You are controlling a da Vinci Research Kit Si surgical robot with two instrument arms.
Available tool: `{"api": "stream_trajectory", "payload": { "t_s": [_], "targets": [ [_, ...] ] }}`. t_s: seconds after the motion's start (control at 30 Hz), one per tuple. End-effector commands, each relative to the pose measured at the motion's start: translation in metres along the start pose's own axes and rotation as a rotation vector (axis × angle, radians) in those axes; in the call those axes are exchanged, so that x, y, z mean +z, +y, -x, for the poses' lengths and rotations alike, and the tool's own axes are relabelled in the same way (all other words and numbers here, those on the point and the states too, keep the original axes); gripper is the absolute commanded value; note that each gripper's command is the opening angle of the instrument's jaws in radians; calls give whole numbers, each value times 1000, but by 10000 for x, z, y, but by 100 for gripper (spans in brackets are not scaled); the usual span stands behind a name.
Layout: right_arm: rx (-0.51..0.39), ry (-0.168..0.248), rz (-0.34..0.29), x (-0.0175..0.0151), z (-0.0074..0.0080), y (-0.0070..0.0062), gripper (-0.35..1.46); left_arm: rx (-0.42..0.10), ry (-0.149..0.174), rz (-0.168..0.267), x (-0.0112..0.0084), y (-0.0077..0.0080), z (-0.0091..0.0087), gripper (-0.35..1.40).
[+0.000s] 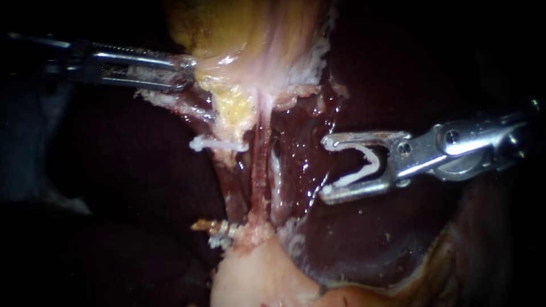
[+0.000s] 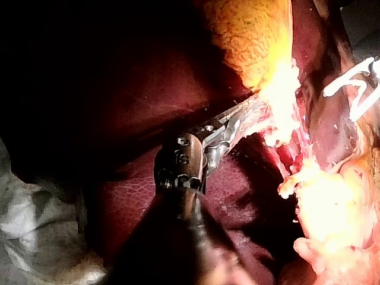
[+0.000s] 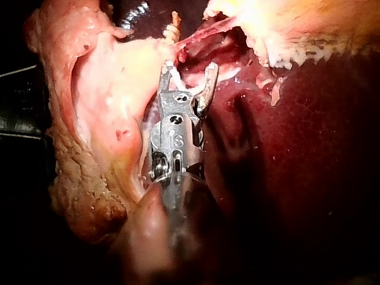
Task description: Clipping first clip right tube
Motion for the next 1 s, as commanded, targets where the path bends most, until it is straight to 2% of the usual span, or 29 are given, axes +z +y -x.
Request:
{"api": "stream_trajectory", "payload": {
  "t_s": [0.03,0.13,0.23,0.33,0.4,0.63,0.73,1.0],
  "targets": [
    [1,0,0,0,0,0,50,0,-1,3,-4,1,-2,-35],
    [1,0,0,0,0,0,50,-3,-5,11,-17,2,-8,-35],
    [1,0,-3,0,0,0,50,-5,-1,-4,-39,4,-20,-35],
    [1,0,-3,0,0,0,50,-1,16,-14,-59,6,-31,-35],
    [1,0,-3,0,0,0,50,-4,22,-19,-66,6,-34,-35],
    [2,24,-19,10,-2,-1,50,-4,23,-22,-64,5,-32,-35],
    [10,40,-33,24,-1,-5,50,-4,23,-22,-64,5,-32,-35],
    [93,39,-59,75,10,-12,50,-3,24,-24,-61,5,-30,-35]
  ]
}}
